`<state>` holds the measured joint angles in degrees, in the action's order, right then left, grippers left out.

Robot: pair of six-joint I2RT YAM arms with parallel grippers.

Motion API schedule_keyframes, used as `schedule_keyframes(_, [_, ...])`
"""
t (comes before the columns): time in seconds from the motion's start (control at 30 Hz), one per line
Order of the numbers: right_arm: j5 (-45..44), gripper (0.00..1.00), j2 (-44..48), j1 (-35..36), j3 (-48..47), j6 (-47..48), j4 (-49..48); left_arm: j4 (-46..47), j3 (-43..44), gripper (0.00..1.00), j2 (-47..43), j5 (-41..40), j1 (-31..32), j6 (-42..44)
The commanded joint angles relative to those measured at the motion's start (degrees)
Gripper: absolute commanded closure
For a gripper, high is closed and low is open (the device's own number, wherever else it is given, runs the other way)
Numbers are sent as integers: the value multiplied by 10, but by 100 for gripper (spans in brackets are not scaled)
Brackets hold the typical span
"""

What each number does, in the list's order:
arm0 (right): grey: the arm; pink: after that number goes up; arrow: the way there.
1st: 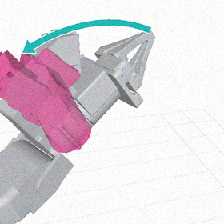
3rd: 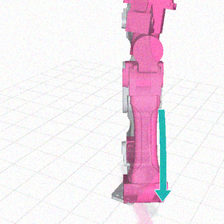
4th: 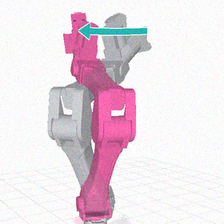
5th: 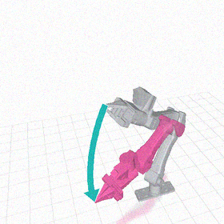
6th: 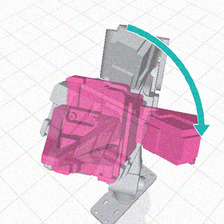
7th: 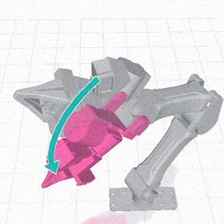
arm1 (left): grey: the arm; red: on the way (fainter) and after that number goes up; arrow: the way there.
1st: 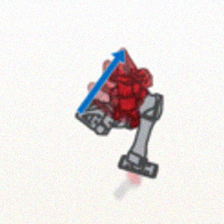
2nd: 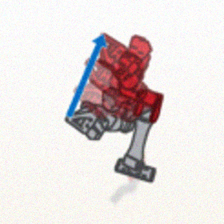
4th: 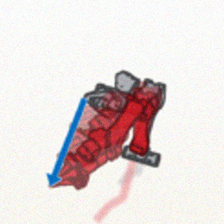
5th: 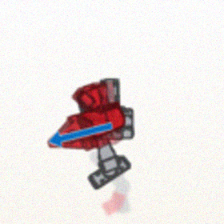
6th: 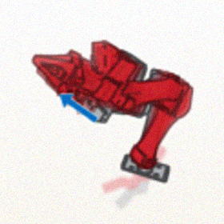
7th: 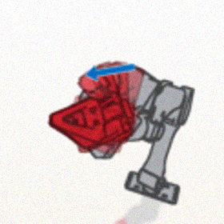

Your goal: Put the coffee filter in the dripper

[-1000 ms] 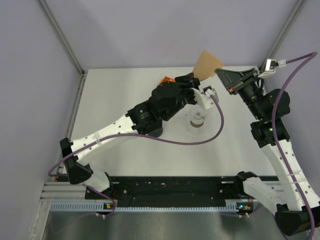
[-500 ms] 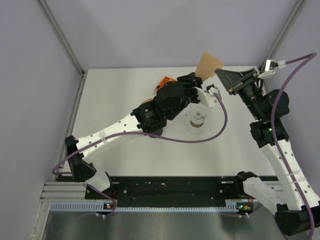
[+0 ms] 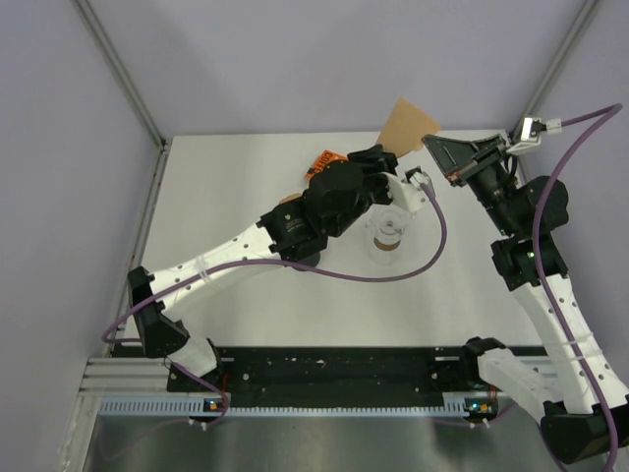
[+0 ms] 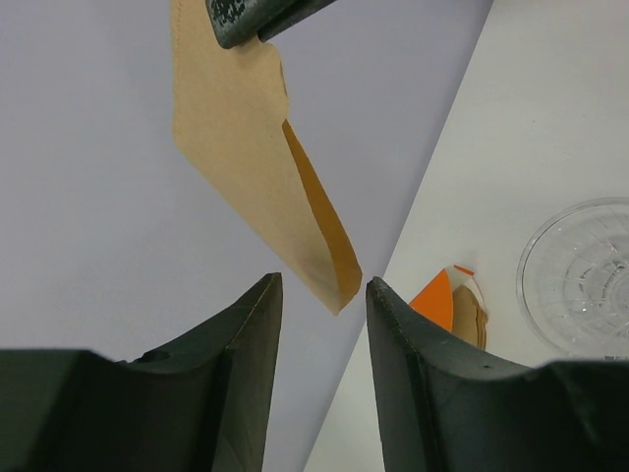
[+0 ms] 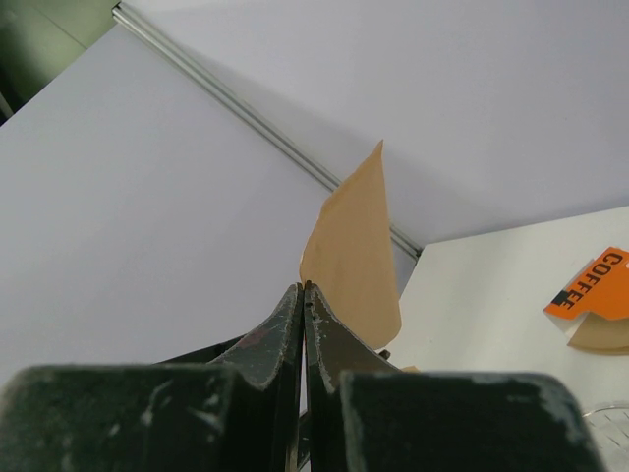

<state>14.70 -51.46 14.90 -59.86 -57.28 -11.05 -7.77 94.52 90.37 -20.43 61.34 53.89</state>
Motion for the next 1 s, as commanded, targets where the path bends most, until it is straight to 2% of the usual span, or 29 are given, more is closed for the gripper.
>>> schedule_keyframes(0.0, [-1, 100, 6, 5, 0, -5, -22, 23, 34, 57, -6, -7, 1, -10])
schedule_keyframes(0.3, [-2, 100, 7, 6, 1, -2, -19, 8, 33, 57, -19, -4, 1, -9])
schedule_keyframes(0.63, [1, 100, 12, 6, 3, -13, -25, 50, 55, 60, 18, -37, 1, 18])
schedule_keyframes(0.9, [0, 100, 15, 6, 12, -19, -28, 115, 54, 62, 44, -49, 4, 75])
schedule_keyframes(0.97, [1, 100, 15, 4, 17, -21, -31, 121, 56, 65, 47, -49, 4, 82])
